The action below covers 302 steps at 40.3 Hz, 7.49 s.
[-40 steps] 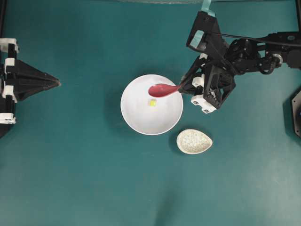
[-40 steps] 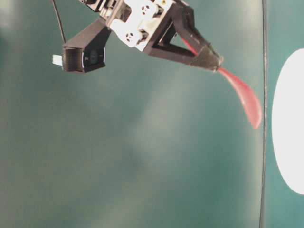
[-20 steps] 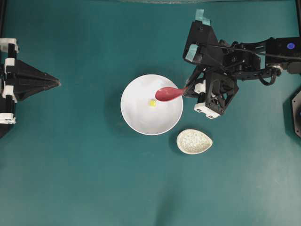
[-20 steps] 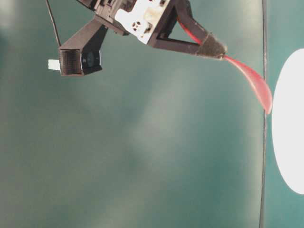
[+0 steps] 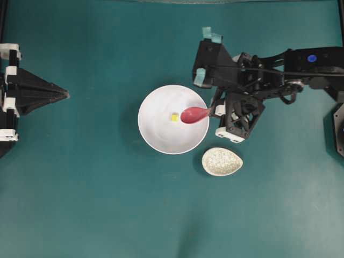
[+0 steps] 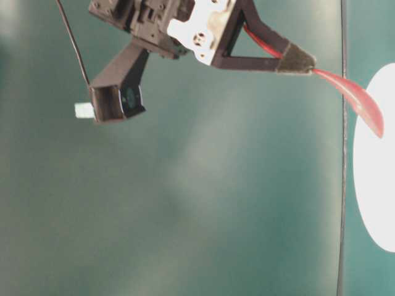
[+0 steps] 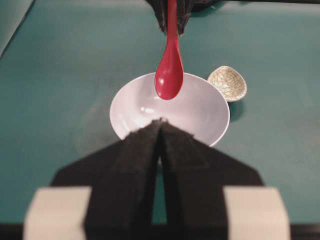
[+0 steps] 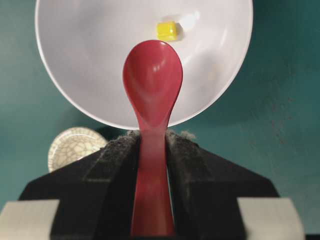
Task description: Scoop the yellow hexagonal prism block from the bowl with a spoon using the right arm.
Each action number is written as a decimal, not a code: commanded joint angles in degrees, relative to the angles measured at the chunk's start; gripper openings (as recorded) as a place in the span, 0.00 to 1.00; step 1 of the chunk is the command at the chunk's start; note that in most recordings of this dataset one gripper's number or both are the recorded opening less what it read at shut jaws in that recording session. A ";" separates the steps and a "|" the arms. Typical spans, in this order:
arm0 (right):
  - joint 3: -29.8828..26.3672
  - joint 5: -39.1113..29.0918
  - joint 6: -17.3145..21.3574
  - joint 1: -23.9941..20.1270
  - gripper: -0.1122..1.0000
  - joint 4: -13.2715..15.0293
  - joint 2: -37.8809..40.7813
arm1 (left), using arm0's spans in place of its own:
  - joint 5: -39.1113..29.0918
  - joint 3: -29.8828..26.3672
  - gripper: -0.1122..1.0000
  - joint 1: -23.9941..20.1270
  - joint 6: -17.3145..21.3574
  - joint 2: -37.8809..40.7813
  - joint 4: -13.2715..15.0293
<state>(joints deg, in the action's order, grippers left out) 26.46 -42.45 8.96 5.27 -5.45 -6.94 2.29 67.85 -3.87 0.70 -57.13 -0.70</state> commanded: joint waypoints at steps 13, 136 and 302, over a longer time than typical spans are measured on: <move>-2.72 -2.11 -0.35 -0.09 0.31 0.70 1.93 | 0.26 -1.49 0.11 -0.18 0.00 0.26 -0.18; -6.15 13.18 -1.32 -0.79 0.31 1.41 11.34 | -0.26 -1.58 0.11 -0.18 0.00 -0.62 -0.18; -9.23 -3.69 0.70 -0.79 0.31 2.20 11.16 | -1.23 -1.76 0.11 -0.18 0.09 -0.97 -0.18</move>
<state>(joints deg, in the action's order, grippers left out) 18.54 -47.02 9.76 4.57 -3.08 4.83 0.88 67.76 -3.87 0.70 -58.36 -0.70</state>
